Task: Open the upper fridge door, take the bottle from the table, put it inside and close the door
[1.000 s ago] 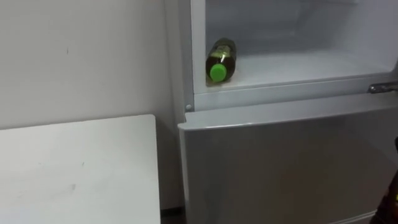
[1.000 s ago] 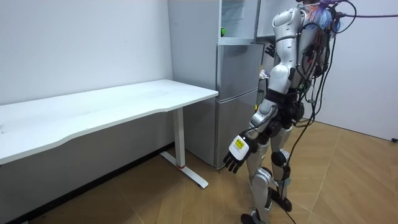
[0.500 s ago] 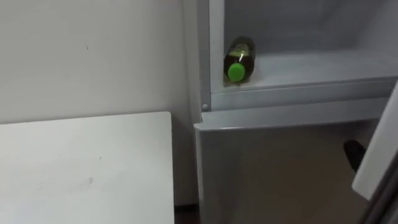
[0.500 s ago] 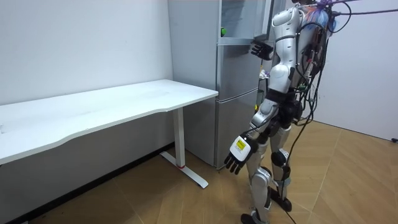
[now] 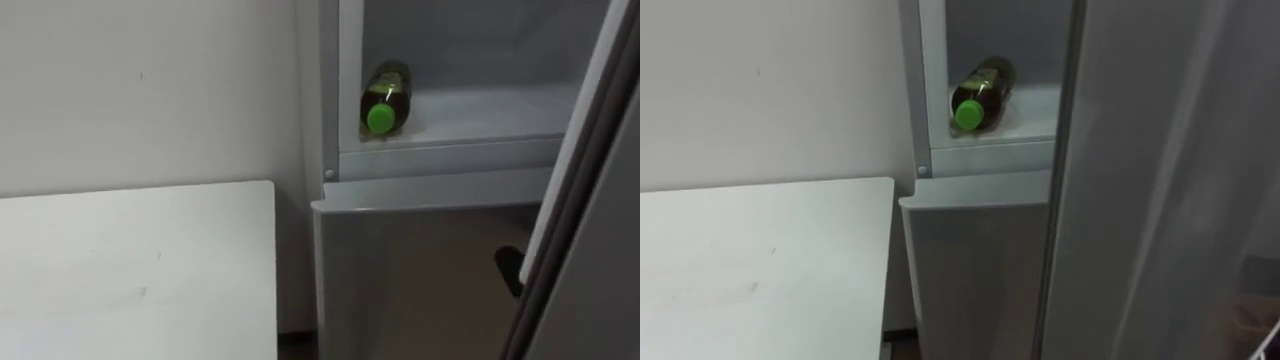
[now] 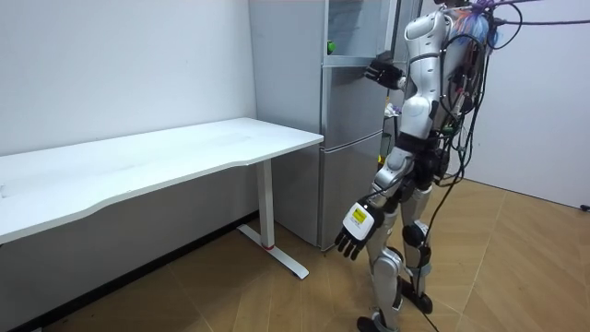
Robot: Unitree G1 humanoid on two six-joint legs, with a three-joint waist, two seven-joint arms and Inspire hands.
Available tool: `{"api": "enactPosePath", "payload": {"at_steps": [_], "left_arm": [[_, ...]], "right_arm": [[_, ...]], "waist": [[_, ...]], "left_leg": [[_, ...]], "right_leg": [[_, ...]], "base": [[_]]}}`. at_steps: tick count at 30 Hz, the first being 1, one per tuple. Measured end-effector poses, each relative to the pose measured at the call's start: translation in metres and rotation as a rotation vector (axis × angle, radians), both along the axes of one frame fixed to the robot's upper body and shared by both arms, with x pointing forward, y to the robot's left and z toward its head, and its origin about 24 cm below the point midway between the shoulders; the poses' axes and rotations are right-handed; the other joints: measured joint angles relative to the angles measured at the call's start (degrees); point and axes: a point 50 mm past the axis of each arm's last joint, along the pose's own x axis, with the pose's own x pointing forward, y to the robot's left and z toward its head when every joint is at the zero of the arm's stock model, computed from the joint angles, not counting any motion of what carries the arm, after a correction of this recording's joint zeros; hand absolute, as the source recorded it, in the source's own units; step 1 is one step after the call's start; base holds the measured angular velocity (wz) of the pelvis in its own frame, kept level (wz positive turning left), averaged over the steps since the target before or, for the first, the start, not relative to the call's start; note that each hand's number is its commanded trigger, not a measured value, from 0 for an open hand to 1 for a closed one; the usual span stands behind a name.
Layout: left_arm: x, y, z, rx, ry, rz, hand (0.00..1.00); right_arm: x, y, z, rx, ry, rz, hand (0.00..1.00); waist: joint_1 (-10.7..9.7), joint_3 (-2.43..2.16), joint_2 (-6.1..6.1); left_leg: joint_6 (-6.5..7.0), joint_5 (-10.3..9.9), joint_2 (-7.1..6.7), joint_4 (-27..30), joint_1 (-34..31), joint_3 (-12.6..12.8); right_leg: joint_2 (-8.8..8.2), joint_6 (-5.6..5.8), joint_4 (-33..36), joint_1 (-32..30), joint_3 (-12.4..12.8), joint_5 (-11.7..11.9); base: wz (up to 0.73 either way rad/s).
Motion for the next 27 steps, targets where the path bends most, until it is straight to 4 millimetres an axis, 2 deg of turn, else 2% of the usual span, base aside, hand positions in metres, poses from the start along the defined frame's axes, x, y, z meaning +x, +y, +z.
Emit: {"api": "enactPosePath", "payload": {"at_steps": [2, 5, 9, 13, 18, 23, 25, 27], "left_arm": [[0.0, 0.0, 0.0, 0.004, 0.0, 0.001, 0.0], [-0.001, 0.001, 0.001, 0.018, 0.002, 0.005, 0.0], [0.0, 0.004, 0.002, 0.03, -0.005, 0.003, 0.0], [-0.001, 0.004, 0.002, 0.028, 0.0, 0.001, 0.0], [0.001, 0.003, 0.002, 0.027, -0.005, -0.007, 0.0], [0.007, 0.003, 0.004, 0.031, -0.038, -0.019, 0.0], [0.002, 0.003, 0.004, 0.046, -0.032, -0.006, 0.0], [0.0, 0.003, 0.004, 0.055, -0.027, 0.003, 0.0]], "right_arm": [[0.0, 0.0, -0.005, -0.051, 0.017, 0.012, 0.0], [-0.004, 0.001, -0.022, -0.11, 0.082, 0.038, 0.0], [-0.013, -0.001, -0.056, -0.156, 0.234, 0.067, 0.0], [-0.027, -0.006, -0.092, -0.211, 0.425, 0.062, 0.0], [-0.031, -0.009, -0.104, -0.248, 0.489, 0.044, 0.0], [-0.038, -0.014, -0.115, -0.266, 0.555, -0.003, 0.0], [-0.044, -0.018, -0.124, -0.257, 0.608, -0.034, 0.0], [-0.05, -0.022, -0.134, -0.251, 0.665, -0.074, 0.0]], "waist": [[-0.3, -0.03, -0.15], [-0.2, -0.31, -0.56], [-0.3, -0.29, -1.1], [-0.7, -0.11, -0.83], [-1.7, -0.1, -0.43], [-1.7, -0.22, -0.73], [-1.9, 0.02, -0.84], [-2.0, 0.03, -0.93]], "left_leg": [[0.0, 0.0, 0.0, 0.0, -0.1, 0.0], [0.0, 0.0, 0.0, 0.1, 0.0, -0.1], [0.01, 0.0, 0.03, 0.7, -0.1, -0.1], [0.03, -0.2, 0.05, 0.8, -0.1, -0.4], [0.02, -0.2, 0.06, 0.6, -0.1, -0.5], [0.03, -0.2, -0.03, 0.6, 0.1, -0.8], [0.03, -0.2, -0.06, 0.6, 0.9, -0.8], [0.03, -0.2, -0.08, 0.6, 1.0, -0.8]], "right_leg": [[0.0, 0.0, -0.1, -0.1, 0.0, 0.0], [0.0, 0.05, -0.3, -0.1, -0.1, 0.1], [-0.01, 0.06, -0.5, 0.3, -0.3, 0.1], [-0.01, 0.11, -0.9, 0.9, -0.6, 0.1], [0.09, 0.19, -1.5, 1.0, -0.8, 0.3], [0.01, 0.2, -1.6, 1.1, -1.0, 0.3], [-0.01, 0.22, -1.7, 1.9, -0.9, 0.3], [0.02, 0.26, -2.2, 2.3, -1.0, 0.3]], "base": [[0.0], [0.0], [0.01], [0.05], [0.01], [0.01], [0.0], [0.02]]}}
